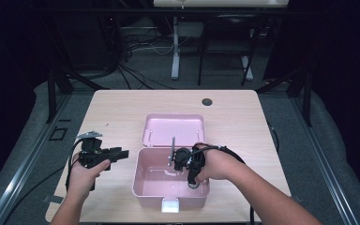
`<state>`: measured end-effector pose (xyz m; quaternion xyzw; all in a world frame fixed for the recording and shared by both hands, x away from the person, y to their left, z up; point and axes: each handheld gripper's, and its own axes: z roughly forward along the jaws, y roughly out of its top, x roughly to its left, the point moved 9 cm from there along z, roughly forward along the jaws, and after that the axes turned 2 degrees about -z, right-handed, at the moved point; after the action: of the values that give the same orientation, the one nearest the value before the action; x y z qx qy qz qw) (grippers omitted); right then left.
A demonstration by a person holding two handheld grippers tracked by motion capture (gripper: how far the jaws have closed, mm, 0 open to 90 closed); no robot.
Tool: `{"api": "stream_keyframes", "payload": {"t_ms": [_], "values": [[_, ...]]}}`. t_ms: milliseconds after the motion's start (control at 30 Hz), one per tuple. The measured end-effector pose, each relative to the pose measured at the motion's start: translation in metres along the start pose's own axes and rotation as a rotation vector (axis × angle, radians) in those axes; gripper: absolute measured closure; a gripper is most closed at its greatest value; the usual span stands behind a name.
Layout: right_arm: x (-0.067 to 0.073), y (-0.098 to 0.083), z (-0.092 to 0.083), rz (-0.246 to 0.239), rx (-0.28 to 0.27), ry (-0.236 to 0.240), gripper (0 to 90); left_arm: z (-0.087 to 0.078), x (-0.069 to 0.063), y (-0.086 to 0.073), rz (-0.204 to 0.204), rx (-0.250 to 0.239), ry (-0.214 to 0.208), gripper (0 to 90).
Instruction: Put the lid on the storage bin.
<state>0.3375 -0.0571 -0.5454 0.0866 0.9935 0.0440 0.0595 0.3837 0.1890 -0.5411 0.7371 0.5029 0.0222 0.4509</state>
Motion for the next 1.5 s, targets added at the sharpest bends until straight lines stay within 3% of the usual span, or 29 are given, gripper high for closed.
{"api": "stream_keyframes", "payload": {"t_ms": [367,467,767,933,1167,1300,1500], "values": [[-0.016,-0.004,-0.020,0.149,-0.053,-0.021,47.2,-0.004,-0.011,0.004,0.028,-0.011,-0.019,52.0],[-0.021,-0.004,-0.028,0.212,-0.077,-0.017,48.7,-0.005,-0.017,0.005,0.039,-0.013,-0.030,51.3],[-0.030,-0.004,-0.039,0.289,-0.110,-0.017,46.6,-0.006,-0.025,0.006,0.073,-0.009,-0.039,49.8],[-0.037,-0.003,-0.045,0.348,-0.173,-0.008,40.3,-0.007,-0.029,0.008,0.096,-0.011,-0.035,48.4],[-0.040,-0.008,-0.054,0.370,-0.204,-0.001,38.1,-0.008,-0.037,0.007,0.151,0.004,-0.014,47.2],[-0.040,-0.007,-0.060,0.380,-0.244,0.003,33.9,-0.008,-0.044,0.007,0.167,0.013,-0.028,47.4],[-0.047,-0.013,-0.064,0.409,-0.260,-0.026,35.9,-0.005,-0.051,0.006,0.208,0.033,-0.015,49.6]]}}
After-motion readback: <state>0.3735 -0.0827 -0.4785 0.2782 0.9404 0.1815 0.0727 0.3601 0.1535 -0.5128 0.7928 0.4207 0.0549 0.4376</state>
